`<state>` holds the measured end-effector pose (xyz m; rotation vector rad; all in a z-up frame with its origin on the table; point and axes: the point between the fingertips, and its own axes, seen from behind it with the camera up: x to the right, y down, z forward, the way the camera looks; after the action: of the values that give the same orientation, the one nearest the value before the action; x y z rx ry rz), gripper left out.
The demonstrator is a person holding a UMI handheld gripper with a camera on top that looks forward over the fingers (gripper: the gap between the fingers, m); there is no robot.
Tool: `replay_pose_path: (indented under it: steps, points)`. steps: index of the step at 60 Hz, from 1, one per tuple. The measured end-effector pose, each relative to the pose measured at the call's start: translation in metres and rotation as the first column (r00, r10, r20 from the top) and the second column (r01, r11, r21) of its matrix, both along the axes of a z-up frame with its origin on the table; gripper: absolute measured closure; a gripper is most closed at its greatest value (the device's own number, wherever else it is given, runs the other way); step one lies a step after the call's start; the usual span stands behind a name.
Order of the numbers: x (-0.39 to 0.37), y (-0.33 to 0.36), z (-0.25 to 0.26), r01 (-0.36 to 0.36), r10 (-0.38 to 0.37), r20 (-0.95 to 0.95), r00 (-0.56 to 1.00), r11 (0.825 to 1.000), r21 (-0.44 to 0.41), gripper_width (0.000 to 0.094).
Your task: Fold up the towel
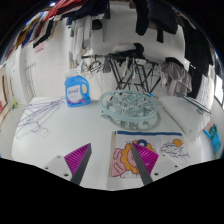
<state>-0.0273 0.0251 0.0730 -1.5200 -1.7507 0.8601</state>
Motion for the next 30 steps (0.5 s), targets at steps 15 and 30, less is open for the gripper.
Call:
replay_pose_path:
  steps: [15, 30]
  points:
    - [-0.049, 0.011, -0.081, 0.033, -0.033, 0.086, 0.996, 0.999, 0.006, 0.0086]
    - [-0.054, 0.014, -0.089, 0.021, -0.026, 0.092, 0.995, 0.999, 0.049, 0.0698]
